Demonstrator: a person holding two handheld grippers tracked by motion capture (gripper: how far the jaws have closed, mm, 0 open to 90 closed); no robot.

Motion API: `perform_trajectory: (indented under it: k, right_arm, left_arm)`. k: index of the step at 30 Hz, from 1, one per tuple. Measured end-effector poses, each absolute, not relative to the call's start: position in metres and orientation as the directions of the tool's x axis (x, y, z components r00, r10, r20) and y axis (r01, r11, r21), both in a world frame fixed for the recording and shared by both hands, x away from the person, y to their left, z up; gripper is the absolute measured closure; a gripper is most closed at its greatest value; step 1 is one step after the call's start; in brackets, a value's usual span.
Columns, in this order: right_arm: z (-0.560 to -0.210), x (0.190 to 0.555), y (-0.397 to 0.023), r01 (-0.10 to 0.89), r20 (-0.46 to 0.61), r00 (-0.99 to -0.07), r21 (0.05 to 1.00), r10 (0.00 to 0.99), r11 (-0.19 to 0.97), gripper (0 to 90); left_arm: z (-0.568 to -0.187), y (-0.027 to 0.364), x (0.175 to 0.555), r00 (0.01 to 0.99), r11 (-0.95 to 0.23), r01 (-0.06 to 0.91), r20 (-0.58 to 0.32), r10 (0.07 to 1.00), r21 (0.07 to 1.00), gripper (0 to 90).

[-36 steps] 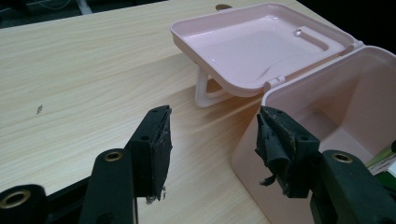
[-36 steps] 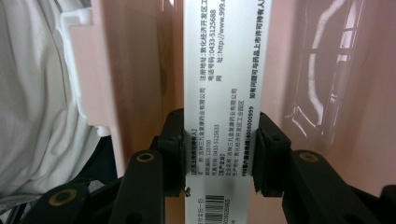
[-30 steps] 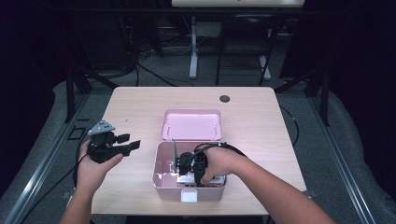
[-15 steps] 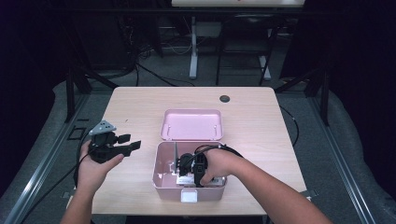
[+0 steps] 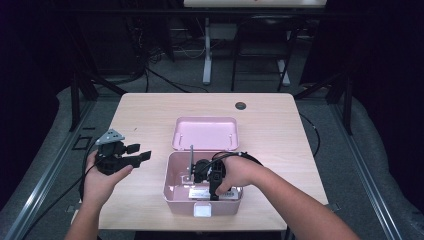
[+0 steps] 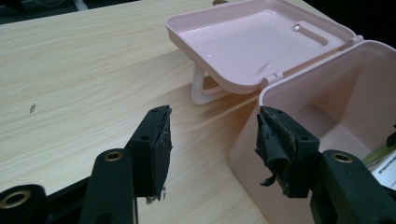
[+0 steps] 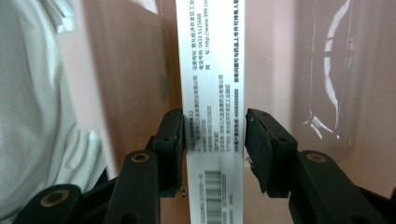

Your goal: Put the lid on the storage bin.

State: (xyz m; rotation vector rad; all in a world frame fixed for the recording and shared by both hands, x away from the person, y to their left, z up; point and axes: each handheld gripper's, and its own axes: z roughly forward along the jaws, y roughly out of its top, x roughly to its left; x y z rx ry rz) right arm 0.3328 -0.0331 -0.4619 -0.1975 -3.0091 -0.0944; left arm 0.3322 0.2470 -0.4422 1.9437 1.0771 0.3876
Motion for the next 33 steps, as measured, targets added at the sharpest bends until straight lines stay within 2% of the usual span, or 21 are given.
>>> perform_trajectory:
  k: [12, 33]
  right_arm:
    - [-0.431, 0.332, -0.043, 0.174, 0.099, -0.982, 0.12, 0.162, 0.978, 58.2]
    - [-0.403, 0.33, -0.057, 0.19, 0.035, -0.982, 0.175, 0.186, 0.966, 58.2]
  left_arm:
    - [-0.443, 0.244, 0.332, 0.586, -0.269, 0.538, -0.126, 0.8, 0.799, 45.2]
    - [-0.445, 0.236, 0.331, 0.601, -0.295, 0.53, -0.107, 0.792, 0.795, 46.3]
